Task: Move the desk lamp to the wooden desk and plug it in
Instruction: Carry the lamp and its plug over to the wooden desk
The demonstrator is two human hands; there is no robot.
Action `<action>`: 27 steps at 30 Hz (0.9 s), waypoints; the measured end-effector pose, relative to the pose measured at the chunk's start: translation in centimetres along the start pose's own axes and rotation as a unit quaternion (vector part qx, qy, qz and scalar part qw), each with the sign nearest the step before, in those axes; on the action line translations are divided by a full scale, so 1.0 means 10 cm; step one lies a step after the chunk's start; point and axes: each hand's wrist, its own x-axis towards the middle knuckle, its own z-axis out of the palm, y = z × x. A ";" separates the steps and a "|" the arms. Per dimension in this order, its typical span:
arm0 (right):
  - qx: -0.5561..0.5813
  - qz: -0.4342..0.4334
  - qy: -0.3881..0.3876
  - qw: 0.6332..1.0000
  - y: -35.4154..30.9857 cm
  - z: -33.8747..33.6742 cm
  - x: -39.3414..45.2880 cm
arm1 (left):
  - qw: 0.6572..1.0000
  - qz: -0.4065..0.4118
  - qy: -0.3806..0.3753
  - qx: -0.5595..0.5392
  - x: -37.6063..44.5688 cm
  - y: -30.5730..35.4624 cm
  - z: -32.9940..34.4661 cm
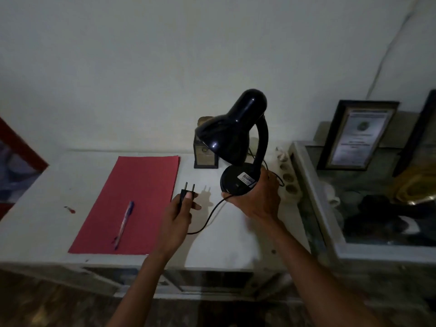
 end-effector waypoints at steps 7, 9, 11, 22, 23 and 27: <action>-0.004 0.042 0.062 0.997 -0.18 -0.51 -0.99 | 0.993 0.062 -0.103 -0.015 -0.41 0.27 -0.26; -0.002 0.050 0.089 0.995 -0.16 -0.71 -1.27 | 0.988 0.077 -0.136 -0.007 -0.54 0.35 -0.22; -0.007 0.050 0.126 0.991 -0.10 -0.93 -1.52 | 0.982 0.087 -0.167 -0.009 -0.66 0.41 -0.11; -0.090 0.188 0.287 0.935 0.79 -2.36 -2.62 | 0.899 0.154 -0.410 0.023 -1.83 0.83 1.36; -0.092 0.199 0.309 0.926 0.90 -2.49 -2.73 | 0.889 0.164 -0.427 0.027 -1.97 0.87 1.51; -0.102 0.254 0.370 0.888 1.39 -3.11 -3.13 | 0.852 0.235 -0.465 0.055 -2.54 1.03 2.17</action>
